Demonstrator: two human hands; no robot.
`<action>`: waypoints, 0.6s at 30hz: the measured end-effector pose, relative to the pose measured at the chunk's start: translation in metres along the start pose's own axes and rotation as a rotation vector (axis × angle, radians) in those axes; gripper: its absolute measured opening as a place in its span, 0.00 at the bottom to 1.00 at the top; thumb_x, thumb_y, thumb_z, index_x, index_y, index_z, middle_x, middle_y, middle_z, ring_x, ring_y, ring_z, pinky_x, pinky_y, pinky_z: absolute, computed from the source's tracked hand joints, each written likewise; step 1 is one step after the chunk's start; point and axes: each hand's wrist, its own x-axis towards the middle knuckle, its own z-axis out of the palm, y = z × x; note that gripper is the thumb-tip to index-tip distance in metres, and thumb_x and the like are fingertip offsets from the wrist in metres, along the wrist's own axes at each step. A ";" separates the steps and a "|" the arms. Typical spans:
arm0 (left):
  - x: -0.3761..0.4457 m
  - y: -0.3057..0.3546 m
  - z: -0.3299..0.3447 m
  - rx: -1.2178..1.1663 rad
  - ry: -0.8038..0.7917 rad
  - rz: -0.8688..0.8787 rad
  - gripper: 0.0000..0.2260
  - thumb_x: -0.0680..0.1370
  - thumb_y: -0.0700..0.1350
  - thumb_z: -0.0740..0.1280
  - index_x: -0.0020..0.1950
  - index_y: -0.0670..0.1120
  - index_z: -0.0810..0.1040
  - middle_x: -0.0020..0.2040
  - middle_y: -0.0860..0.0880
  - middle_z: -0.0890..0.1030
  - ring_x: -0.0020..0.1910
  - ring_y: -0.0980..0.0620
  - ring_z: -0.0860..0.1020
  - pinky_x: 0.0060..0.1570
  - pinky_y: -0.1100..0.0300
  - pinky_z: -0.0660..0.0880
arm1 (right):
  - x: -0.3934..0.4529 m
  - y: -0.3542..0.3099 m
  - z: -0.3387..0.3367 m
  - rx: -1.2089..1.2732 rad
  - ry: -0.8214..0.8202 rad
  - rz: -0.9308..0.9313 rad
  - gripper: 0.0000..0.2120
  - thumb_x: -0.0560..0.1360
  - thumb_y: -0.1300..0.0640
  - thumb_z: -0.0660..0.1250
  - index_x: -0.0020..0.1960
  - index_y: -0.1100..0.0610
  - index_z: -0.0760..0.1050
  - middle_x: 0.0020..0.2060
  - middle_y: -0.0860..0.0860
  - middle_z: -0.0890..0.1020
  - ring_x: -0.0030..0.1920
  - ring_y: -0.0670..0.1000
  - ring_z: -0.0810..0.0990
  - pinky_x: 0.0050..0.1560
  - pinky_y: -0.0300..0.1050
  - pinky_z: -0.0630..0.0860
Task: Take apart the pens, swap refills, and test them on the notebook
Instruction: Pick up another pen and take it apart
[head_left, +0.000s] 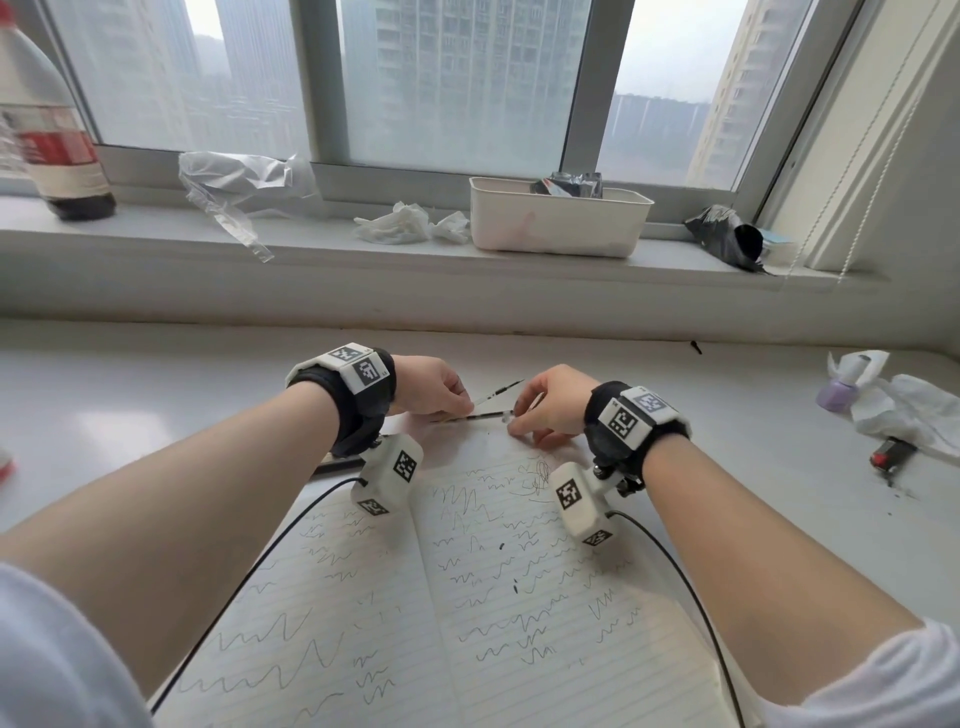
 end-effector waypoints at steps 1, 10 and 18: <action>0.000 0.000 0.000 0.002 -0.001 0.000 0.07 0.77 0.49 0.68 0.47 0.47 0.82 0.43 0.50 0.81 0.42 0.51 0.76 0.60 0.51 0.74 | 0.000 -0.001 0.000 -0.005 -0.005 -0.006 0.08 0.68 0.61 0.78 0.43 0.59 0.81 0.26 0.51 0.82 0.25 0.47 0.79 0.32 0.44 0.82; 0.000 0.001 -0.001 0.068 0.004 0.008 0.06 0.78 0.50 0.66 0.48 0.49 0.80 0.45 0.51 0.80 0.43 0.51 0.75 0.58 0.53 0.74 | 0.012 -0.002 0.007 -0.015 -0.009 -0.033 0.09 0.67 0.58 0.79 0.45 0.54 0.82 0.37 0.54 0.81 0.28 0.47 0.79 0.29 0.39 0.78; -0.001 -0.002 -0.001 0.051 0.018 0.023 0.06 0.78 0.50 0.66 0.46 0.50 0.80 0.41 0.52 0.80 0.41 0.52 0.75 0.50 0.58 0.72 | 0.009 -0.004 0.002 -0.155 -0.021 -0.098 0.05 0.73 0.55 0.73 0.42 0.57 0.82 0.31 0.52 0.84 0.26 0.45 0.81 0.28 0.37 0.77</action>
